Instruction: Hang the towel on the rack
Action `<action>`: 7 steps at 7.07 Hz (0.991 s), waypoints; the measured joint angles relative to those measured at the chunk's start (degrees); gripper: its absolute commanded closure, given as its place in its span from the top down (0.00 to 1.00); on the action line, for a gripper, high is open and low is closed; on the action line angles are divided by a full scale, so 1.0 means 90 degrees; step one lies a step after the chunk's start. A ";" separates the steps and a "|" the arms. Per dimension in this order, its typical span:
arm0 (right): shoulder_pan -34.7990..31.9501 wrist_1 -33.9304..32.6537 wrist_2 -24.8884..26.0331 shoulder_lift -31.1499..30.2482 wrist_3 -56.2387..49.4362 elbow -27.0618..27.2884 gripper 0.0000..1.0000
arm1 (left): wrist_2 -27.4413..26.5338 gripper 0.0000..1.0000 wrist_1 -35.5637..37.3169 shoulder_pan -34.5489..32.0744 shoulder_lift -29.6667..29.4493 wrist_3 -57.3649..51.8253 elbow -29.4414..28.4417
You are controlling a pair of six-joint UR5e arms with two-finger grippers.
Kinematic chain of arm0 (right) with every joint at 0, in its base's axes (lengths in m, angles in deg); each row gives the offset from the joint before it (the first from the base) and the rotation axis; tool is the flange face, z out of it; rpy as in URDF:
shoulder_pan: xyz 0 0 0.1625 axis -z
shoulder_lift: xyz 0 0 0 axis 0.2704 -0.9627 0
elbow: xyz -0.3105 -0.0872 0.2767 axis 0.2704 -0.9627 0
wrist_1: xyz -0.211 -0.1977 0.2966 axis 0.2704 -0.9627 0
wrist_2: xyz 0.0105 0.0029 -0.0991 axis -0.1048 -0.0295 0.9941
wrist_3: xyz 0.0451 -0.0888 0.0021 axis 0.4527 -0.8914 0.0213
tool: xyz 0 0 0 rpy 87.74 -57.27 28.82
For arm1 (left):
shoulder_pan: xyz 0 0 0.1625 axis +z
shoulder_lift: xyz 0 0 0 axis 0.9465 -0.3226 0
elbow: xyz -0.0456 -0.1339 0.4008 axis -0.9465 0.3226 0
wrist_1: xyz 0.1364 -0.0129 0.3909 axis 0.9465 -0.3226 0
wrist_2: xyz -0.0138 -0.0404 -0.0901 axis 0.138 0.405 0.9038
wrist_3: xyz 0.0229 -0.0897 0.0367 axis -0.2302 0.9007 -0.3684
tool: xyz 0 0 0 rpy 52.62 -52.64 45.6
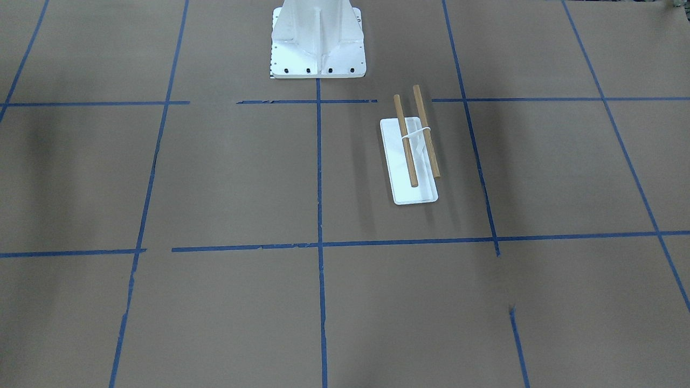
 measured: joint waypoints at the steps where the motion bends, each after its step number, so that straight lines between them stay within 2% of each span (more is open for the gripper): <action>1: 0.0014 0.0807 0.0167 -0.0449 -0.0060 -0.0279 1.00 | 0.0013 1.00 -0.0014 0.0014 -0.0004 0.0013 0.0004; 3: 0.0158 0.2247 0.0371 -0.1144 -0.0166 -0.0954 0.87 | 0.0025 1.00 -0.0021 0.0047 -0.0011 0.0018 0.0011; 5: 0.0460 0.2601 0.0742 -0.1564 -0.0518 -0.1222 0.81 | 0.0028 1.00 -0.0022 0.0071 -0.0029 0.0021 0.0016; 7: 0.0465 0.2907 0.0929 -0.1659 -0.1654 -0.2037 0.77 | 0.0028 1.00 -0.0028 0.0078 -0.0043 0.0027 0.0017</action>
